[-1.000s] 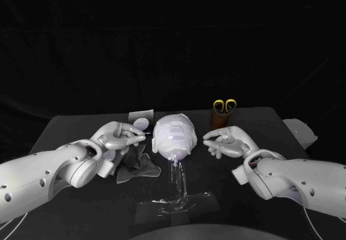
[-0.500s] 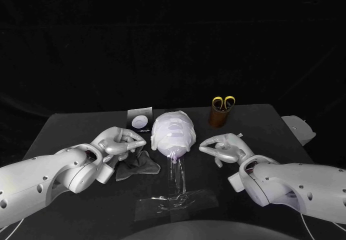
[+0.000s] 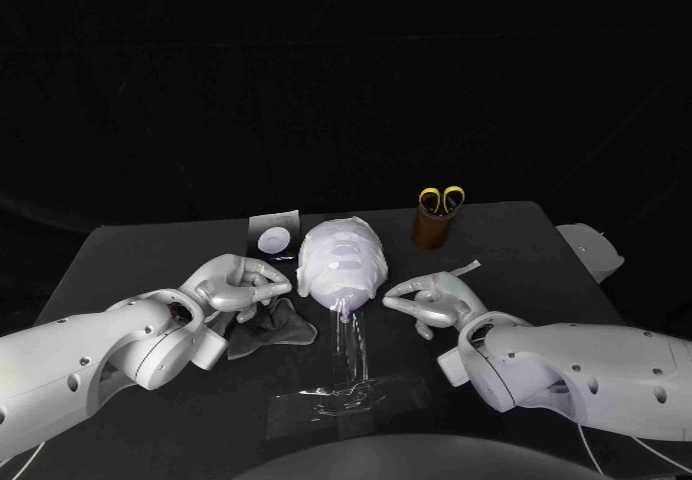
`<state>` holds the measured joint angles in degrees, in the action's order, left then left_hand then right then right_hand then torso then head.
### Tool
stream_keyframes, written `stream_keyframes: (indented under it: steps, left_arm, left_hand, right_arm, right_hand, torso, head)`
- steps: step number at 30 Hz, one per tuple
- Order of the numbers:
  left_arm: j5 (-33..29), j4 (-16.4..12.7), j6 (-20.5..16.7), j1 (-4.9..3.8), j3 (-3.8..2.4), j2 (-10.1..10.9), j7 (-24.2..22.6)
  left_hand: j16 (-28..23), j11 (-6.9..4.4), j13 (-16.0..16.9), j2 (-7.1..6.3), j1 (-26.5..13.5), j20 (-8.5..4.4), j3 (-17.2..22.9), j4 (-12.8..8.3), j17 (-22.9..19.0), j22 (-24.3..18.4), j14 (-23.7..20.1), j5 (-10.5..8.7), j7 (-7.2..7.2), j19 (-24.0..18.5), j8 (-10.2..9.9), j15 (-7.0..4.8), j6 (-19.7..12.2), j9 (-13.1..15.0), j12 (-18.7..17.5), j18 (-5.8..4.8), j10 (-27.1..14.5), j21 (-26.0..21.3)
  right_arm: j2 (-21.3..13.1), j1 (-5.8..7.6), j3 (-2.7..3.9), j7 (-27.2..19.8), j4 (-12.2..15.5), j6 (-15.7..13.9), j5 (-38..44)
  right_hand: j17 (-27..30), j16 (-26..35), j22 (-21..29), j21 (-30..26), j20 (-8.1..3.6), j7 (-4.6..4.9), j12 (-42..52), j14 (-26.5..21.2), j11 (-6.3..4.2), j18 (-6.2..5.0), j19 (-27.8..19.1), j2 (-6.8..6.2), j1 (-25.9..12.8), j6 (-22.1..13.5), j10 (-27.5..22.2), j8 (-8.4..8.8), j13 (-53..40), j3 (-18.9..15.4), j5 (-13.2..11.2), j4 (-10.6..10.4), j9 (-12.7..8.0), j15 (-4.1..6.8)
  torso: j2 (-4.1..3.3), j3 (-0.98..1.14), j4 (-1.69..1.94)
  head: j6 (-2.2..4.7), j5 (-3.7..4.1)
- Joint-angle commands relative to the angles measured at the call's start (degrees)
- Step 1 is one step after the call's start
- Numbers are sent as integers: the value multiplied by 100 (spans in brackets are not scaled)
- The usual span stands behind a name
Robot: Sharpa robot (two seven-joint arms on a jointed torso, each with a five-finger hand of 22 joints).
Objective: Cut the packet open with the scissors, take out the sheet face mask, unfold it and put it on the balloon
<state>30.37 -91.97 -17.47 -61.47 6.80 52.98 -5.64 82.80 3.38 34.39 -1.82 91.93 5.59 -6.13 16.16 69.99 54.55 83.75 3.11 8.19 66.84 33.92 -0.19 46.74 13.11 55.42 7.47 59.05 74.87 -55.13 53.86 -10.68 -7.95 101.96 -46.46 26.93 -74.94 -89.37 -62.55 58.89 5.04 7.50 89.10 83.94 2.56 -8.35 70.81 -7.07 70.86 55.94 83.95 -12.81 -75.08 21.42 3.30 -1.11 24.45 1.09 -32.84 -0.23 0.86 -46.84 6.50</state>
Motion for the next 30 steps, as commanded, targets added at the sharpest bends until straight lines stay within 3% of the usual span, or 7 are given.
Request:
stream_keyframes:
  steps: [1,6,7,9,15,24,30]
  left_arm:
    - [242,-51,-68,2,-4,-18,-208]
    - [1092,-124,-473,17,-4,-13,-872]
    - [1233,-137,-556,22,-4,-9,-995]
    - [1758,-179,-880,41,-4,6,-1431]
    - [2811,-203,-1540,160,-4,-5,-2145]
    - [3743,-20,-1820,353,-5,-207,-2152]
    - [4012,129,-1843,384,-10,-383,-1872]
  left_hand:
    - [-182,4,-47,36,195,0,46,-52,-375,-371,-139,-28,-1,-284,-10,-16,-8,-28,-64,24,-123,-195]
    - [-518,18,-208,89,656,2,219,-120,-946,-969,-423,-25,17,-759,-95,-4,46,-94,-296,133,-275,-539]
    - [-798,42,-302,55,844,8,309,-118,-1388,-1439,-665,-23,31,-1130,-157,25,61,-138,-421,218,-325,-818]
    - [-1038,52,-395,9,1016,24,420,-96,-1732,-1820,-858,-22,51,-1435,-204,27,101,-177,-523,281,-323,-1060]
    - [-1237,74,-502,-159,1141,45,531,-17,-1973,-1968,-1023,-27,60,-1611,-274,48,107,-229,-636,299,-335,-1186]
    - [-954,103,-514,-325,809,92,418,51,-1507,-1874,-807,-31,80,-1558,-349,86,10,-274,-603,277,-329,-1154]
    - [-267,74,-368,-388,565,97,282,28,-435,-861,-317,-32,40,-789,-370,69,-5,-294,-295,112,-315,-544]
  right_arm:
    - [49,-13,1,52,-1,-102,-309]
    - [121,-22,1,-36,-9,-144,-467]
    - [130,-24,1,-47,-10,-146,-486]
    - [156,-27,2,-83,-14,-150,-546]
    - [193,-33,2,-112,-21,-120,-629]
    - [219,-38,2,-143,-30,-63,-729]
    - [243,-39,3,-256,-27,-69,-834]
  right_hand:
    - [-1454,-42,-23,30,27,14,44,590,43,116,20,54,4,-33,576,39,-1447,-36,-3,-3,-22,-36]
    - [-1487,-55,-48,53,35,21,90,600,51,118,17,62,3,-36,605,50,-1492,-40,-2,-4,-43,-45]
    - [-1501,-61,-66,72,38,23,90,605,53,121,21,65,1,-33,605,51,-1492,-44,-3,-6,-50,-48]
    - [-1503,-62,-71,77,39,24,90,605,55,121,20,64,-2,-32,605,52,-1492,-47,-4,-8,-54,-49]
    - [-1506,-63,-81,86,44,26,90,606,57,121,15,67,-8,-26,605,54,-1492,-54,-5,-11,-64,-53]
    - [-1495,-59,-71,71,49,31,90,603,62,114,-9,61,-18,-29,605,60,-1492,-68,-6,-15,-78,-58]
    - [-1478,-52,-60,52,57,41,85,597,72,108,-41,53,-29,-46,602,74,-1488,-87,-10,-19,-97,-67]
  torso:
    - [3,-2,-4]
    - [1,5,5]
    - [2,6,2]
    - [0,4,2]
    - [5,4,4]
    - [-3,-3,-2]
    - [-6,1,-8]
  head:
    - [-21,12]
    - [-39,12]
    - [-39,10]
    - [-54,17]
    - [-85,14]
    - [-97,44]
    - [-107,56]
